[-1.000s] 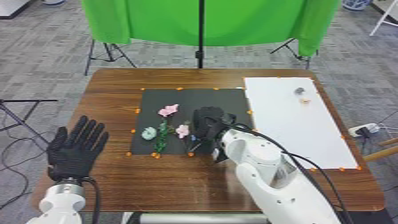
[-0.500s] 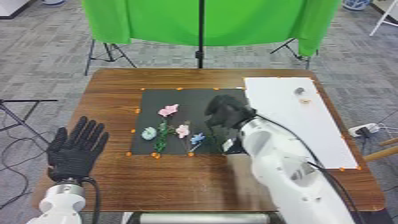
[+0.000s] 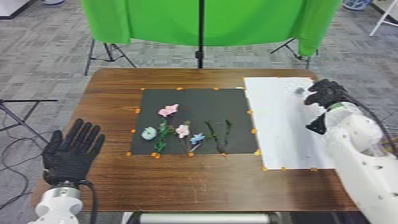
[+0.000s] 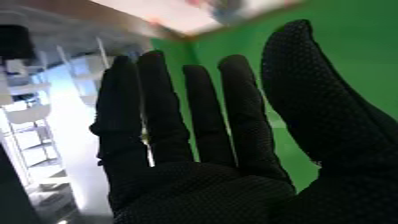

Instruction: Arrange flowers

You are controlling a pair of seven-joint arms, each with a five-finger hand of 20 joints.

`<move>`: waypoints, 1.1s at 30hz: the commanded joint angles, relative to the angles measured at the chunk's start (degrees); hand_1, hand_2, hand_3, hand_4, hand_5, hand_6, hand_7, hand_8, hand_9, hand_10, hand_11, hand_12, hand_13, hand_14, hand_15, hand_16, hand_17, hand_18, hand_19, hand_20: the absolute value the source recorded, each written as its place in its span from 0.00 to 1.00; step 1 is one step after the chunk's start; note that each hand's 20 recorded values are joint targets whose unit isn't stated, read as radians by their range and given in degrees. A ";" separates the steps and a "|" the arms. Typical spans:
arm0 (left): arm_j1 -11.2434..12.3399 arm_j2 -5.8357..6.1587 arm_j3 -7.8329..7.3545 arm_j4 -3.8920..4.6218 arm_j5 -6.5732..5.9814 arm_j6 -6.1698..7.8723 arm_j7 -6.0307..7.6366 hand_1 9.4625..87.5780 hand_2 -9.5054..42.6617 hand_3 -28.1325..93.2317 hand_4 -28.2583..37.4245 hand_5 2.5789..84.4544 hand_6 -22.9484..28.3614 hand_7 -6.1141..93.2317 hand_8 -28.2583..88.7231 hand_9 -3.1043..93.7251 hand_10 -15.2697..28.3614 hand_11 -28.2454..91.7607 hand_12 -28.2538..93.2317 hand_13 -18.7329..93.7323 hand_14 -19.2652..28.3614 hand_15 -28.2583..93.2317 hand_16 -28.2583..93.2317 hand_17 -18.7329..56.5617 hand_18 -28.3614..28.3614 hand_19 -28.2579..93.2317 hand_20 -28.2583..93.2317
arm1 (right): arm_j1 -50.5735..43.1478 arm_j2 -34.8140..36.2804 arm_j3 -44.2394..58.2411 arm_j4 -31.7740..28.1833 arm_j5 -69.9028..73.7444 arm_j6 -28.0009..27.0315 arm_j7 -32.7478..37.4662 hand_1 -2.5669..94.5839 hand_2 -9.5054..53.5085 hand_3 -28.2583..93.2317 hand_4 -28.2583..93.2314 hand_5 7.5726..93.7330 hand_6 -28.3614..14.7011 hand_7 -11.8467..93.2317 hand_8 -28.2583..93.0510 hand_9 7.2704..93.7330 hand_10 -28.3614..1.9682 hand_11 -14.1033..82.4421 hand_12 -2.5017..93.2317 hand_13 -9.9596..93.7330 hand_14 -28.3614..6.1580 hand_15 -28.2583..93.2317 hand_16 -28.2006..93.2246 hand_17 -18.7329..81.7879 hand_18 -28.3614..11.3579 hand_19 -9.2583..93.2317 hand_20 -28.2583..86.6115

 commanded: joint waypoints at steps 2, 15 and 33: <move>0.30 -0.30 1.79 -0.01 -0.16 -0.25 -1.20 0.21 0.53 0.86 0.00 0.53 0.65 0.21 0.16 0.40 0.71 0.42 0.31 0.40 0.74 0.53 0.16 0.14 0.74 0.53 0.33 | 4.11 -3.78 -3.92 6.97 -3.68 3.00 -3.62 0.47 0.00 0.90 0.00 0.44 0.65 0.27 0.11 0.34 0.56 0.24 0.11 0.47 0.43 0.46 0.34 0.44 0.16 0.87 0.52; 1.12 -0.31 1.97 -0.11 -0.81 0.22 -0.60 0.21 0.53 0.86 0.00 0.53 0.65 0.21 0.16 0.41 0.71 0.42 0.31 0.41 0.74 0.53 0.16 0.14 0.74 0.53 0.33 | 6.20 -5.01 -6.23 11.10 -7.54 -10.08 2.05 0.54 0.00 0.90 0.00 0.54 0.70 0.28 0.10 0.44 0.58 0.26 0.10 0.53 0.45 0.46 0.34 0.47 0.16 0.88 0.52; 1.78 0.15 1.06 -0.69 -0.91 0.65 -0.42 0.21 0.53 0.86 0.00 0.53 0.65 0.22 0.16 0.41 0.71 0.42 0.31 0.41 0.74 0.53 0.16 0.15 0.74 0.53 0.33 | 0.70 1.25 -14.82 -11.63 -7.60 1.25 -5.66 0.68 0.00 0.79 0.00 0.88 0.68 0.36 0.24 0.97 0.56 0.25 0.45 0.81 0.59 0.61 0.55 0.55 0.18 0.94 0.59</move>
